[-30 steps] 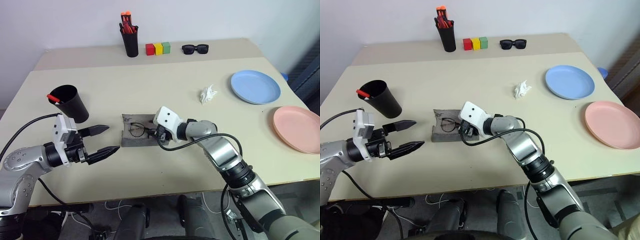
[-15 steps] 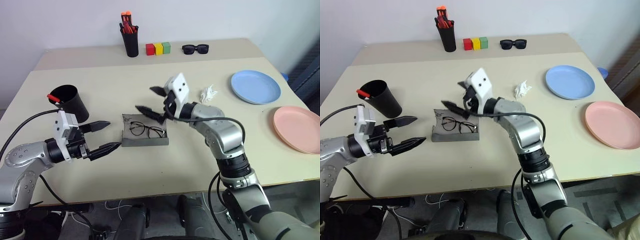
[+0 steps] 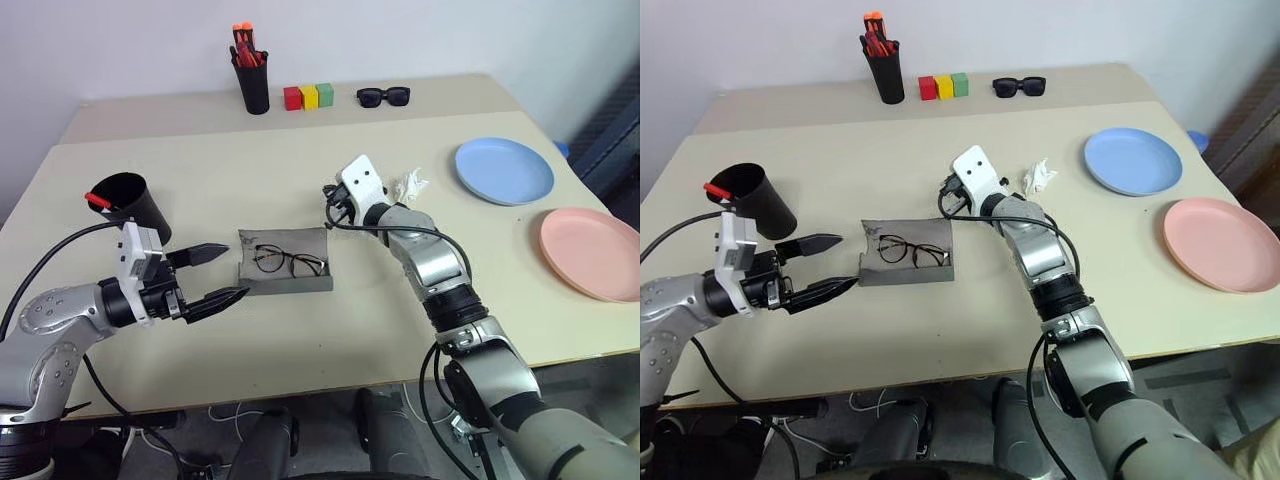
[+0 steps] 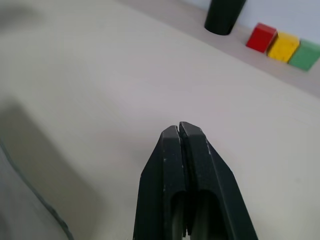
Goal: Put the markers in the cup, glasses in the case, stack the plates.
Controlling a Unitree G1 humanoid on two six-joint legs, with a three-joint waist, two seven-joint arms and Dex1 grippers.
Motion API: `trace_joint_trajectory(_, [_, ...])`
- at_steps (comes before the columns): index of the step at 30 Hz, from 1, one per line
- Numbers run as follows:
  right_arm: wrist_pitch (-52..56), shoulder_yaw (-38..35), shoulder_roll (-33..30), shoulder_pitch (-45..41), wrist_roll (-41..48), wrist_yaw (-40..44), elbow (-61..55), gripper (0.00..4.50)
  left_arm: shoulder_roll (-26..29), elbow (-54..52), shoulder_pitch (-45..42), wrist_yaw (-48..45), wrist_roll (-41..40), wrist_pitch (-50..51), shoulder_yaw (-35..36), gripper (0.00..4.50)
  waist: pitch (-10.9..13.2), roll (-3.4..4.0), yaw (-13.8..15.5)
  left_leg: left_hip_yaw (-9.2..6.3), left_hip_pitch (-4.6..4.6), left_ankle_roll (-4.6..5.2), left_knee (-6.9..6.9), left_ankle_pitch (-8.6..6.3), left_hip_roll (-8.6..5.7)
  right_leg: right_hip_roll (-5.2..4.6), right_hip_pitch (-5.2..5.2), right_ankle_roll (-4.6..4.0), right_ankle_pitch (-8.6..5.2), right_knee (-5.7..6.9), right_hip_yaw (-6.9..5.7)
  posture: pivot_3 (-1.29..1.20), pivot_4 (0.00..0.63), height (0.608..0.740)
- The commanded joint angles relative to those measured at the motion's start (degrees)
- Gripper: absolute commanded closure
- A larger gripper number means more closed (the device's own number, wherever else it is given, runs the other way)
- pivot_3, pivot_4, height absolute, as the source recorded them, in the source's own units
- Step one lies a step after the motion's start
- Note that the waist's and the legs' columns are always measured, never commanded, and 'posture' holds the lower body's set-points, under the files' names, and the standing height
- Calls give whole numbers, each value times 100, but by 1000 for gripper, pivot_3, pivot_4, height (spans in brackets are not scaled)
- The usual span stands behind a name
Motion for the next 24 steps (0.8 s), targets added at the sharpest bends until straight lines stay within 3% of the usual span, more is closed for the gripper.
trace_joint_trajectory(1, [-425, 251, -85, -28, -191, 333, -46, 4489, -2, -94, 52, -25, -40, -122, 134, 0, 0, 0, -1, 0, 1, 0, -2, 0, 0, 0, 0, 0, 0, 0, 0, 0, 150, 740])
trace_joint_trajectory(15, [-639, 483, -463, 284, -411, 1126, -495, 4489, 41, -96, 263, -114, -22, -267, 176, 0, 0, 0, 6, 0, 1, 0, -7, 0, 1, 0, -1, -1, 0, -2, 0, 0, 150, 740])
trace_joint_trajectory(24, [-508, 417, -358, 367, -349, 1265, -753, 4489, 56, -262, 62, 102, -67, -75, 76, 0, 0, 0, 5, -1, 3, 0, -7, 0, 2, 1, 0, -1, -1, -1, 0, 0, 150, 740])
